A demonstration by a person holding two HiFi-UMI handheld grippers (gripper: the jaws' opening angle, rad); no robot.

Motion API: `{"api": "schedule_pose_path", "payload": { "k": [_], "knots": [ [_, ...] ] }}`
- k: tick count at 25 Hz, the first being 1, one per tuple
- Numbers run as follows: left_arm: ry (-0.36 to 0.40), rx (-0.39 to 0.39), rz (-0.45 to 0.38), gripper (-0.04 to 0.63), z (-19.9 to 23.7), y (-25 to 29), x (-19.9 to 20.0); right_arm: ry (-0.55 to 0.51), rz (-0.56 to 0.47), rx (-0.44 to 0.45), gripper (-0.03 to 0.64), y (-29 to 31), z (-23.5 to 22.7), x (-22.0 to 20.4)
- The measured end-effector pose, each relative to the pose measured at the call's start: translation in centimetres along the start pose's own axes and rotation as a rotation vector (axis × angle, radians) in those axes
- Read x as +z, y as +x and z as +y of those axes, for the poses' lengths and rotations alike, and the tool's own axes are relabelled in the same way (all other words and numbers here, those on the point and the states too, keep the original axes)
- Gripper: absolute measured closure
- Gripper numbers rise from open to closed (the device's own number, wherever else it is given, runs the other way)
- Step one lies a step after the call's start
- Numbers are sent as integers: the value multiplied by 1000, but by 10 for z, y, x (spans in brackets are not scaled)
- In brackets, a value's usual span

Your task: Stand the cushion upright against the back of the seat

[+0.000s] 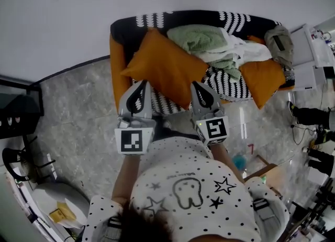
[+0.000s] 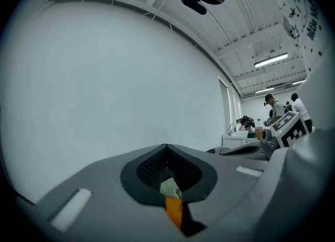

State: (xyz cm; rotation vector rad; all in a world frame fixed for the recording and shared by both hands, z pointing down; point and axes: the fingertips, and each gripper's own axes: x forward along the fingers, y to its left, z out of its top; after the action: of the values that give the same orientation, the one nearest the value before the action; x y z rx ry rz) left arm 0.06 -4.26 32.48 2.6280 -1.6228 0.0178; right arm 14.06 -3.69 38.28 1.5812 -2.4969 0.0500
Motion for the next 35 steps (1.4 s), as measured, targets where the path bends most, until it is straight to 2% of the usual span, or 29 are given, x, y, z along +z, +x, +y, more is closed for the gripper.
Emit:
{"api": "schedule_pose_path", "payload": {
  "k": [4,7,12,16,26,35],
  "knots": [
    [14,-14,4,600,16,17,1,12,18,-31,620,14,-8,-1],
    [-6,-28,10,600,26,31,-2,19,29,-52,621,26,-14,-2],
    [-14,-92,15,600,33,57,0,32,36,-98,621,45,-25,2],
    [-13,-120,-10,600,47,77,6,31,42,-116,621,65,-28,4],
    [-63,-145,10,600,88,102,-2,34,61,-167,621,99,-27,7],
    [-106,-156,36,600,92,111,-9,47,95,-180,621,102,-28,2]
  ]
}}
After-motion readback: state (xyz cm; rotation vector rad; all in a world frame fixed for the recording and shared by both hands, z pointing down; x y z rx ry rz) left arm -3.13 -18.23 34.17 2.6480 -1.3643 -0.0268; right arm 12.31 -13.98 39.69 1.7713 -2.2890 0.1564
